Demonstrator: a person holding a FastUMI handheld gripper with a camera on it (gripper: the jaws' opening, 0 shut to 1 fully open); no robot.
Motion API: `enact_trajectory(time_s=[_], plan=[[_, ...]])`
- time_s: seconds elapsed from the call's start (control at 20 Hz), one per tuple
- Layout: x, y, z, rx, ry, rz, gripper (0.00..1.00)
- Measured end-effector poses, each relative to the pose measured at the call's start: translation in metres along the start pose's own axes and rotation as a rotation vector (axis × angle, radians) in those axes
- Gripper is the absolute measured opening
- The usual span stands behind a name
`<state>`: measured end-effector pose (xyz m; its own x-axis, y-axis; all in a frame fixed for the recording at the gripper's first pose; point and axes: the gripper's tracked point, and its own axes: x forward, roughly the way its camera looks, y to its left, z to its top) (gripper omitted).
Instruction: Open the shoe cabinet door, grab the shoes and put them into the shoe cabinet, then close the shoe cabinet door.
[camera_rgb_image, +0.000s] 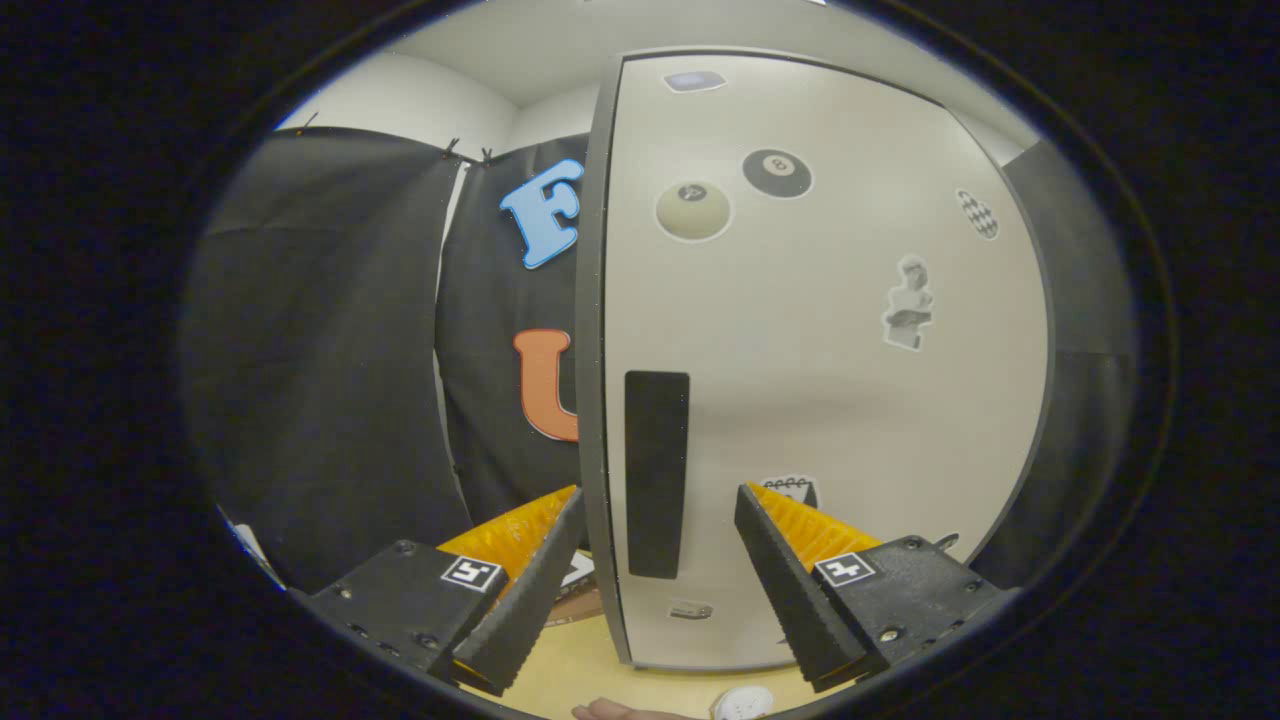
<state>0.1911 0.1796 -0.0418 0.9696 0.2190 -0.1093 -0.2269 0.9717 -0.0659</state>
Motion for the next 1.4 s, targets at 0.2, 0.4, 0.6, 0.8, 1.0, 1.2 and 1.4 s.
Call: enact_trajectory(time_s=[0.2,0.4,0.6,0.8,1.0,1.2,1.4], plan=[[0.016,0.003,-0.001,-0.001,-0.007,-0.061,0.82],[0.025,-0.008,-0.004,0.020,-0.011,-0.107,0.40],[0.019,-0.009,-0.004,0.033,0.042,-0.076,0.34],[0.013,-0.010,-0.006,0.023,0.064,-0.067,0.28],[-0.001,-0.010,-0.009,0.024,0.100,-0.008,0.26],[-0.021,-0.009,-0.009,0.032,0.128,0.052,0.26],[-0.039,-0.012,-0.010,0.036,0.147,0.092,0.26]])
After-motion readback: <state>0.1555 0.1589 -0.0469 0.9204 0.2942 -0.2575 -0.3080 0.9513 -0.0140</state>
